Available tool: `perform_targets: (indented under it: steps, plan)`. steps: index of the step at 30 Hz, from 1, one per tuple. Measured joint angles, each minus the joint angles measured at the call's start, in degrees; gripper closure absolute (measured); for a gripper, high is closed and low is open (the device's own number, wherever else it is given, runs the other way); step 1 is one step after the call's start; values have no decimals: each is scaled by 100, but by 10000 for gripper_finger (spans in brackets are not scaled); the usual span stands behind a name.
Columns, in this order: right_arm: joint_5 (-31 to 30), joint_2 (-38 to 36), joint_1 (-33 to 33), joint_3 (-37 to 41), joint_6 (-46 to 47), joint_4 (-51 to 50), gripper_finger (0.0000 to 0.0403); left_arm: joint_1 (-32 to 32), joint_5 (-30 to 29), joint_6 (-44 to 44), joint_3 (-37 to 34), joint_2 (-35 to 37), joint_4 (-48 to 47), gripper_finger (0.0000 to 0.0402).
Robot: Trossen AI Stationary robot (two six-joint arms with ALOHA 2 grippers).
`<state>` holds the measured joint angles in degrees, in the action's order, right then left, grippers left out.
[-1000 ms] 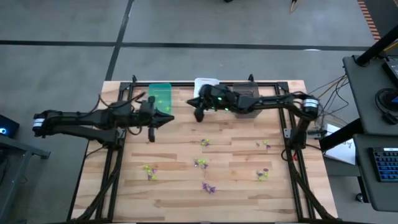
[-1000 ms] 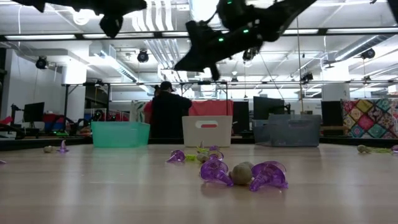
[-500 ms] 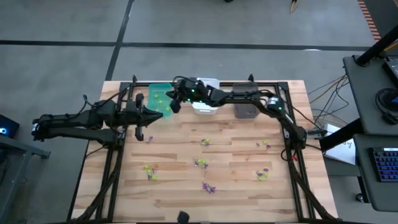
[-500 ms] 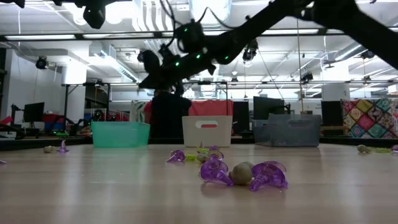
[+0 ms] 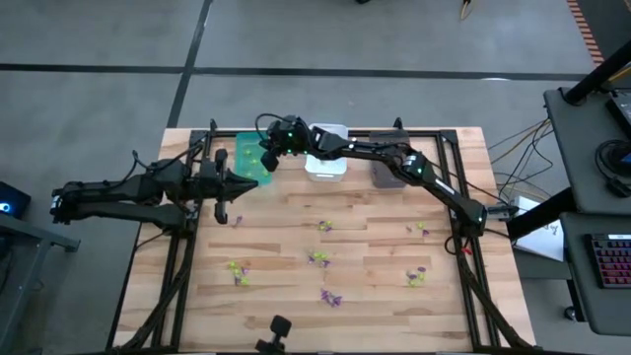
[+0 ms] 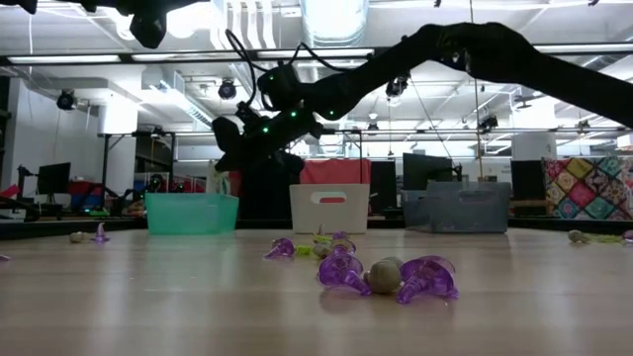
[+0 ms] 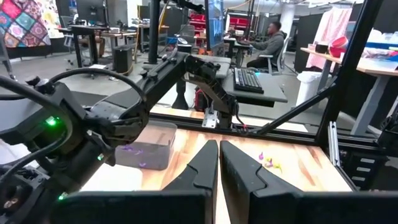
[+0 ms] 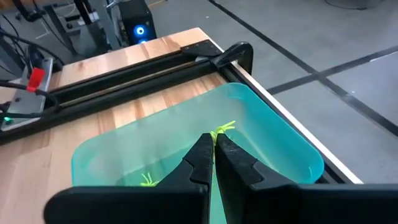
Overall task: Sort Halloween decoration
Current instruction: Put the green spider toy into the blue bin, then put the purple witch hat toy into the gray bin
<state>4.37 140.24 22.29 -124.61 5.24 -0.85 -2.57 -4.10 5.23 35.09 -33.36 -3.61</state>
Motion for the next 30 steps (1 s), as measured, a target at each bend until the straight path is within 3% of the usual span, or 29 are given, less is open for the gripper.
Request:
perform_targets:
  steps: [10,21,30]
  plan:
    - [-187,46,25,-71,8,-48,387,-4,-133,-2,0,-101,-42,402]
    - [-92,44,25,-67,14,-292,310,-4,-211,119,0,-256,-57,402]
    - [765,-536,-56,-58,-187,-2169,297,-4,-597,648,0,-281,-815,402]
